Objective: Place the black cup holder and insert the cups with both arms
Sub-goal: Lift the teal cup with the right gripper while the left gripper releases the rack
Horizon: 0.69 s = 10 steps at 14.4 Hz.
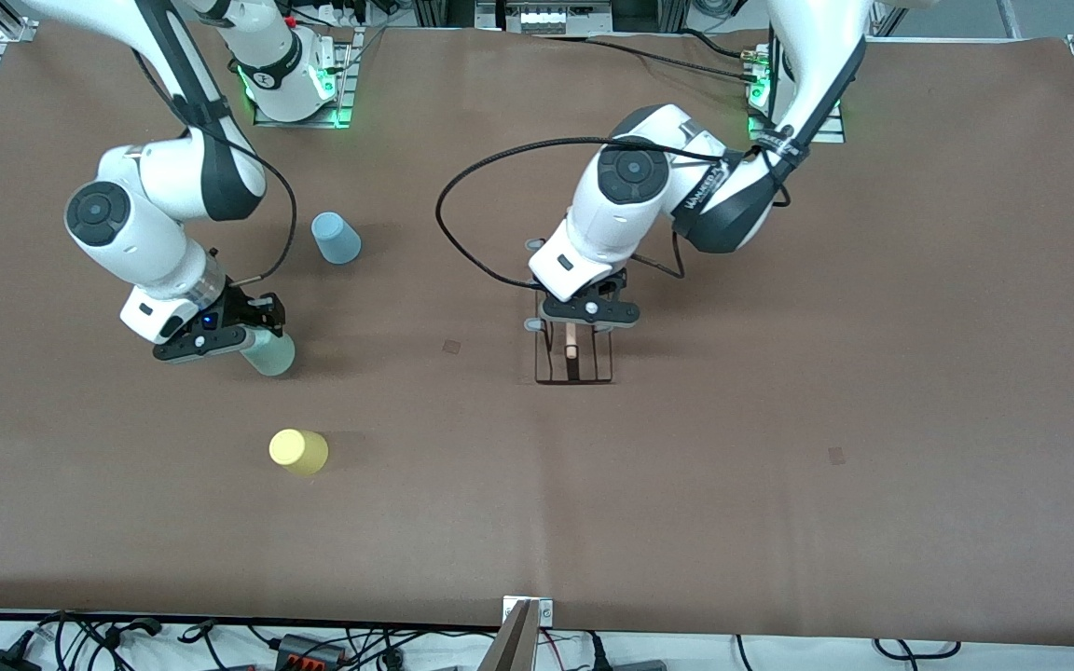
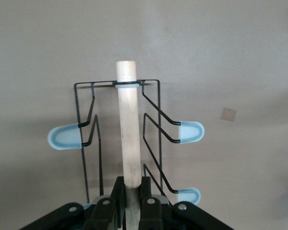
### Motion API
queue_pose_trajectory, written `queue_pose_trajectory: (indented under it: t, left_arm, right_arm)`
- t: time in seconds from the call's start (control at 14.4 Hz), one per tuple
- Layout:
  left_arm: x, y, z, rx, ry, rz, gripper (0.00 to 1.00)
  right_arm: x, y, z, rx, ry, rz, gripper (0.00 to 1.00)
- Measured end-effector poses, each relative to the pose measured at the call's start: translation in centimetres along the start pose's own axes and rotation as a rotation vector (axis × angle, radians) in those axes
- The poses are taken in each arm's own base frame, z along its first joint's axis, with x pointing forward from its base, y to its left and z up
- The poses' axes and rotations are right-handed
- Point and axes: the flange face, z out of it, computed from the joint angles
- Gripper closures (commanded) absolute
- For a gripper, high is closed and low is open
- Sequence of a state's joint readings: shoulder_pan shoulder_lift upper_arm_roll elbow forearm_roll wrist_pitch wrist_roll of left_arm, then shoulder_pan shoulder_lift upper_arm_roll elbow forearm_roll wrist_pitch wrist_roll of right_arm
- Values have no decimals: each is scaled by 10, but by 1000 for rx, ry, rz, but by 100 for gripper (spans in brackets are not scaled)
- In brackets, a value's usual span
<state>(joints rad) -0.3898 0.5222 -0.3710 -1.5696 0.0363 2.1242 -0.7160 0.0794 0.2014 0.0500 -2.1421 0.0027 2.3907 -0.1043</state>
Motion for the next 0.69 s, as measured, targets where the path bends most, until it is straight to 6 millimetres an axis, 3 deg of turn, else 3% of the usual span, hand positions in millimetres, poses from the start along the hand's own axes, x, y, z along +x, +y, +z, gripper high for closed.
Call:
queue_pose_trajectory:
  t: [0.35, 0.42, 0.49, 0.56, 0.69]
  left_arm:
    - [-5, 7, 17, 3, -17, 11, 94]
    - [-6, 10, 21, -3, -14, 14, 72]
    - [-7, 13, 26, -8, -12, 18, 25]
    - [-8, 14, 28, -9, -12, 21, 0]
    - [-6, 15, 29, -2, 9, 35, 0]
  right_arm:
    - [1, 8, -12, 1, -24, 14, 95]
    - [1, 8, -12, 1, -23, 18, 94]
    - [2, 7, -14, 1, -20, 23, 94]
    - [3, 6, -15, 1, -17, 25, 93]
    - [6, -3, -22, 1, -4, 31, 93]
